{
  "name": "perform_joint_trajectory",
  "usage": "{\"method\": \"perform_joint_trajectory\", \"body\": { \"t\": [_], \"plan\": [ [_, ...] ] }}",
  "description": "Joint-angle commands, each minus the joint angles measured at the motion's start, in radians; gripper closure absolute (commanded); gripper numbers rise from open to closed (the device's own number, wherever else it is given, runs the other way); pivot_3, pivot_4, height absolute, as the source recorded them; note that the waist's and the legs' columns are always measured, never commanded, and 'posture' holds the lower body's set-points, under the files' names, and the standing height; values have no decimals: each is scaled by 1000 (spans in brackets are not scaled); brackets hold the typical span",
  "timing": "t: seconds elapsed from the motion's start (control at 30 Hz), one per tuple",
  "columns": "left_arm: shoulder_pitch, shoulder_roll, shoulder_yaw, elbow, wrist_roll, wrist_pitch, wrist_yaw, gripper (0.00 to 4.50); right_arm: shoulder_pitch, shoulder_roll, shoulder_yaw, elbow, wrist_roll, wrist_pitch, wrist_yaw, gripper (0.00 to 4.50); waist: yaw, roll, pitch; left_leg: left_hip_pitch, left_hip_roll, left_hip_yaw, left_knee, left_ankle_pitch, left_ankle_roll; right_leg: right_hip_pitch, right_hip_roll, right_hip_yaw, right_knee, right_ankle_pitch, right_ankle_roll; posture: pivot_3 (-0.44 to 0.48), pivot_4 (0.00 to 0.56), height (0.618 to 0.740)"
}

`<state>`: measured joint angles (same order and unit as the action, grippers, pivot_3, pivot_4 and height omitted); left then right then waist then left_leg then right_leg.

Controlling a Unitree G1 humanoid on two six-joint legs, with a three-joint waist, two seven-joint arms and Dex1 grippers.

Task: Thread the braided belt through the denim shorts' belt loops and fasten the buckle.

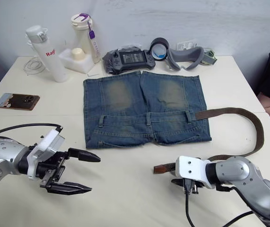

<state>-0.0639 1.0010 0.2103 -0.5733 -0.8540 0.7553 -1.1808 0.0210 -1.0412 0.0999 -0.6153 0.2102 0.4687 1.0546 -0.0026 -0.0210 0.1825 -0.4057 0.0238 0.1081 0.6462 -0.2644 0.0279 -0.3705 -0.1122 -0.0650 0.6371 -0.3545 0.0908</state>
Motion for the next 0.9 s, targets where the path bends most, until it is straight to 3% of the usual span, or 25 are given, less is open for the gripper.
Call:
{"method": "perform_joint_trajectory", "body": {
  "t": [0.03, 0.1, 0.13, 0.23, 0.37, 0.47, 0.7, 0.8, 0.9],
  "plan": [
    [-8, -4, 11, 8, -6, -16, 1, 0, -32, 27, -56, -19, 106, 34, 23, 4471, 1, 0, 0, 0, 0, 0, 0, 0, 0, 0, 0, 0, 0, 0, 0, 0, 150, 740],
    [-4, -1, 16, 22, -2, -24, -6, 0, -70, 31, -111, -26, 204, 76, 52, 4471, 1, 0, 0, 0, 0, 0, 0, 0, 0, 0, 0, 0, 0, 0, 0, 0, 150, 740],
    [-1, -1, 14, 33, 5, -32, -11, 0, -101, 26, -141, -24, 264, 120, 68, 4182, -1, 0, 0, 0, 0, 0, 0, 0, 0, 0, 0, 0, 0, 0, 0, 0, 150, 740],
    [-4, -7, 1, 45, 15, -48, -10, 0, -177, -8, -171, 9, 318, 166, 103, 3039, -2, 0, 0, 0, 1, -1, 0, 0, 0, 0, 0, 0, 0, 0, 0, 0, 150, 740],
    [-13, -20, -14, 48, 25, -61, 2, 0, -241, -39, -112, 107, 190, 47, 116, 1211, -2, 0, 0, 0, 1, 0, 0, -1, 0, 0, 0, 0, 0, 0, -1, 0, 150, 740],
    [-21, -26, -17, 51, 30, -66, 10, 0, -258, -65, -43, 183, 98, -24, 144, 1211, 0, 0, 0, 0, 0, 0, 0, -1, 0, 0, 0, 0, 0, 0, -1, 0, 150, 740],
    [-39, -41, -28, 44, 32, -73, 34, 0, -220, -46, 40, 265, 69, -28, 184, 1211, -1, 0, 0, 0, 1, 0, 1, -1, 0, 0, 0, 0, 1, 0, -1, 0, 150, 740],
    [-60, -49, -41, 59, 39, -67, 46, 0, -209, -30, 39, 276, 67, -33, 174, 2116, -1, 0, 0, 0, 1, 1, 1, -1, 0, 0, 0, 0, 1, 0, -1, 0, 150, 740],
    [-112, -104, -34, 99, 4, -52, 98, 0, -206, -21, 32, 283, 73, -60, 190, 3641, -1, 0, 0, 0, 1, 0, 1, -1, 0, 0, 0, 0, 1, 0, -1, 0, 150, 740]
  ]
}}
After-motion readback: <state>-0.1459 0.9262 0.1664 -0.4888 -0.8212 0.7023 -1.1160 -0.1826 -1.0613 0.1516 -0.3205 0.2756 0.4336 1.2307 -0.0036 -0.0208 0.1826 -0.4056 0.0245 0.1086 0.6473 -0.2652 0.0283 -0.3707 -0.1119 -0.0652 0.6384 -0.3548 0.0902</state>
